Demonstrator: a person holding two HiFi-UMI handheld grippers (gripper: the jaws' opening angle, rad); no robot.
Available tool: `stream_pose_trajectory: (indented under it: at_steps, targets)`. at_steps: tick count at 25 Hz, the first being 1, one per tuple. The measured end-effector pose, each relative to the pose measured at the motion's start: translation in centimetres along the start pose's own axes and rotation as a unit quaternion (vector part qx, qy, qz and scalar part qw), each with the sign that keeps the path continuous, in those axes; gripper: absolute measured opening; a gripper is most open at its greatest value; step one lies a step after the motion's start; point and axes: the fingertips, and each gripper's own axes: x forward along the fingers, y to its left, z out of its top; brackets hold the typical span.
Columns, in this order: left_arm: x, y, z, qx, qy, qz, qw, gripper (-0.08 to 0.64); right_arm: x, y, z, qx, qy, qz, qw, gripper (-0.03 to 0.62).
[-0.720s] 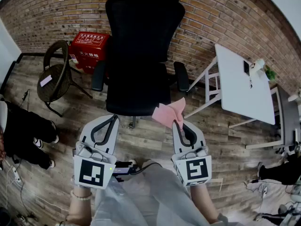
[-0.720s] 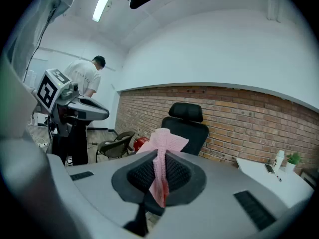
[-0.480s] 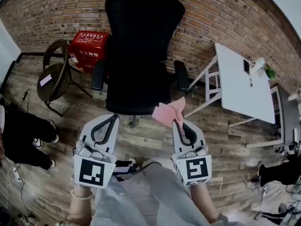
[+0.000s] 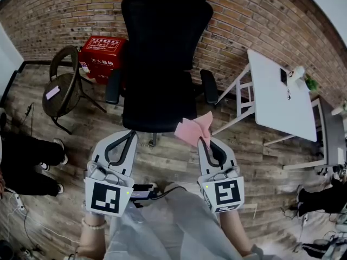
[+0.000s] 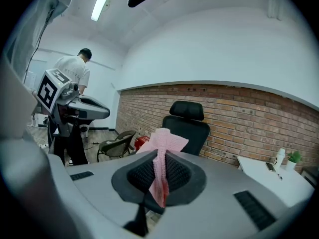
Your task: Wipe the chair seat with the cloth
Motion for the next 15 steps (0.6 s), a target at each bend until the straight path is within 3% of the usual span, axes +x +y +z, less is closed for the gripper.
stream_pose_trajectory:
  at_steps: [15]
  targets:
    - [-1.7,1.0,0.1,-0.002,-0.011,0.001,0.9999,0.018,-1.2,1.6,0.1,-0.011,0.022,-0.015,1.000,0.055]
